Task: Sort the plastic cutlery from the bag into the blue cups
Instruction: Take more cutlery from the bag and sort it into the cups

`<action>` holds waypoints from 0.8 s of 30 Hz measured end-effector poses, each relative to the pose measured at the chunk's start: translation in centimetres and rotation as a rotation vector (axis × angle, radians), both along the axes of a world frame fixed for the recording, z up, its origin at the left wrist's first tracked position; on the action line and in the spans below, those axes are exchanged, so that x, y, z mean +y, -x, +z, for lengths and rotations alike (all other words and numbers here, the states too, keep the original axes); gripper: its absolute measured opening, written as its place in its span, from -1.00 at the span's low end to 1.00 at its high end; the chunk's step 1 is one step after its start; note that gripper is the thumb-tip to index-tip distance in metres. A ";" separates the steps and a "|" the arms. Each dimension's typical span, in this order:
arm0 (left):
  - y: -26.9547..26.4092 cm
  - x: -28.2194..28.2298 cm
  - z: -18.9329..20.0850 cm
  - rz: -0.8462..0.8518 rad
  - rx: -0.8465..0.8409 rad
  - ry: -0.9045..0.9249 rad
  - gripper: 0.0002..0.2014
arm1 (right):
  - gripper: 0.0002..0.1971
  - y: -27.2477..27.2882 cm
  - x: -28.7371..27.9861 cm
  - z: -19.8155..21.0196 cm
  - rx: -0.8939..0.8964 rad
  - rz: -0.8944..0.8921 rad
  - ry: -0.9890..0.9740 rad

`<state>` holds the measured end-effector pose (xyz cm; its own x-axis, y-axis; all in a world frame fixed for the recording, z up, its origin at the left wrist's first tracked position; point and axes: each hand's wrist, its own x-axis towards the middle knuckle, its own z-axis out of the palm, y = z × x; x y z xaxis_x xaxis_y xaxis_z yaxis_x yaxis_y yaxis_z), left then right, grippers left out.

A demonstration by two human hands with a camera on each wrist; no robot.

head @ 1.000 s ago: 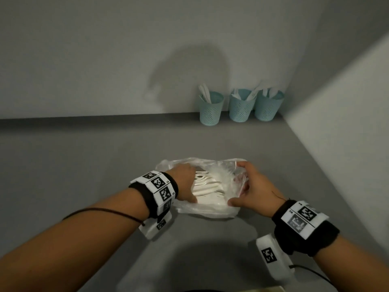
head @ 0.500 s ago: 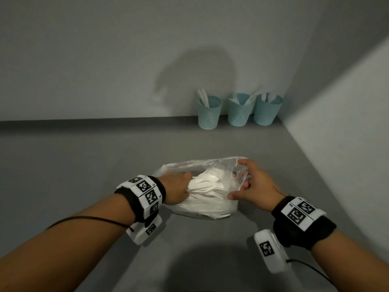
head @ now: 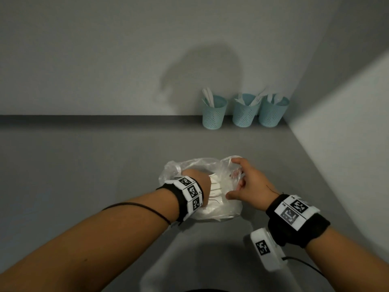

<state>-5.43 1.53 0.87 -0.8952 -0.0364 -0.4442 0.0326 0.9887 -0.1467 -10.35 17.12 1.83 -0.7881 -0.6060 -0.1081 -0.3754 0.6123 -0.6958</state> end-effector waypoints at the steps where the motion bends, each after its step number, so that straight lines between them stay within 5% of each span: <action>1: 0.1 -0.1 -0.1 -0.014 0.003 0.002 -0.89 | -0.06 0.2 0.2 0.1 0.008 -0.015 0.000; 7: 0.1 -3.1 1.8 0.010 0.051 -0.112 -0.67 | -0.02 2.0 1.5 0.5 0.005 -0.097 0.099; 15: -1.1 -5.6 2.5 0.011 0.096 -0.496 -0.78 | -0.18 2.7 1.4 0.8 -0.063 -0.199 0.203; 19: -1.8 -7.1 2.2 0.025 0.118 -0.628 -0.66 | -0.31 3.3 1.3 1.1 -0.057 -0.188 0.209; 24: -2.7 -7.6 3.4 0.184 0.172 -0.873 -0.65 | -0.23 4.0 1.3 1.1 -0.037 -0.236 0.158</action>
